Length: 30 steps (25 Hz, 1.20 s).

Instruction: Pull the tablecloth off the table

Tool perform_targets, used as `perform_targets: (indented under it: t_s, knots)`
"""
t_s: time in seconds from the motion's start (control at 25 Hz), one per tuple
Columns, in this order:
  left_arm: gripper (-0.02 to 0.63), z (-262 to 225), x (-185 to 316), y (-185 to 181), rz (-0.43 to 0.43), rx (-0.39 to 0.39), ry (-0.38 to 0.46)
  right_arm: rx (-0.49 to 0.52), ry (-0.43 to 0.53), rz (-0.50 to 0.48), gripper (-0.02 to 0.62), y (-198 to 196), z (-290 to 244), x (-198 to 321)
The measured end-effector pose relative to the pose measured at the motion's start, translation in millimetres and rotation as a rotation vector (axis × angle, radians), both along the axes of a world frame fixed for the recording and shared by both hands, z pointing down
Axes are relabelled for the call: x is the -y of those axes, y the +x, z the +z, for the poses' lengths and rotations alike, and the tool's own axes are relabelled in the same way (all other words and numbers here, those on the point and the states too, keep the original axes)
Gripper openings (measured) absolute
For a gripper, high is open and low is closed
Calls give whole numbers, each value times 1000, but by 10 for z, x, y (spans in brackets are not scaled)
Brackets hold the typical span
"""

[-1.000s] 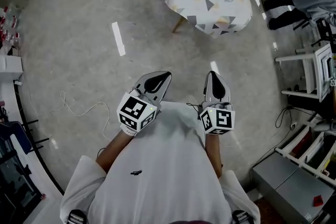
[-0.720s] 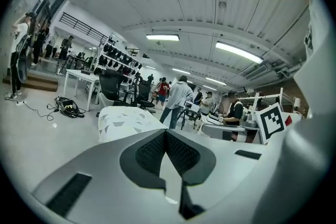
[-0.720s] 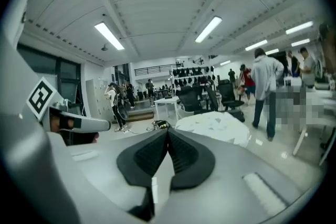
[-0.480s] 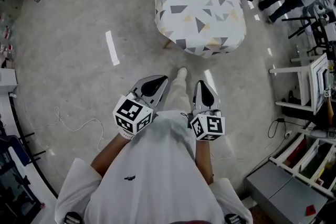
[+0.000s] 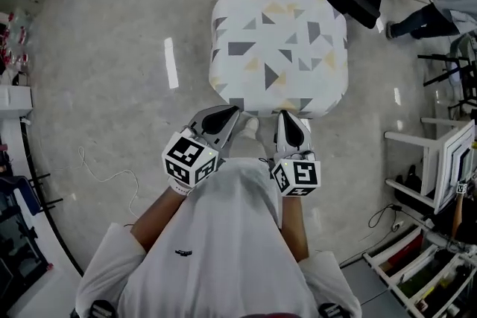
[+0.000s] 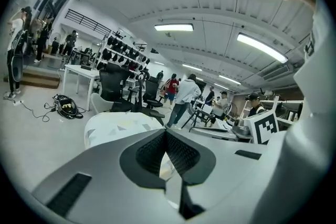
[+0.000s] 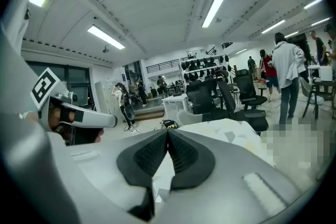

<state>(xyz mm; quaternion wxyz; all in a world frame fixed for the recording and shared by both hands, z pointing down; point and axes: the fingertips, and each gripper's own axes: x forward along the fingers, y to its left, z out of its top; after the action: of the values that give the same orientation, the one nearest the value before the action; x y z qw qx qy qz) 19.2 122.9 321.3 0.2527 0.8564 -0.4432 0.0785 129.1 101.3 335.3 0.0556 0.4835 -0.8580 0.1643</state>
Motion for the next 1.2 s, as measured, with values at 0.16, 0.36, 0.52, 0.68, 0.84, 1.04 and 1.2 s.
perform_targets:
  t_s: [0.16,0.36,0.52,0.68,0.84,1.04,1.2]
  knots:
    - [6,-16,472,162,-57,9,-14,2,4,-57,14,184,-24,607]
    - [6,77,761,57,-157,8,-44,3,-11,-134,14,161,62,1067]
    - [6,113,905,-160,-243,-10,-67,-2,-19,-166,14,63,76,1329]
    - [6,180,1064,-310,-270,-33,-92,-32,11,-170,14,-64,0,1533]
    - [6,251,1230,-421,-271,-40,-99,-41,9,-180,13,-207,-18,1641]
    - [6,357,1502,-635,-291,-50,-98,-97,41,-196,14,-360,-7,1933]
    - [73,523,1772,-863,-336,-88,-100,-133,50,-260,14,-560,80,2278]
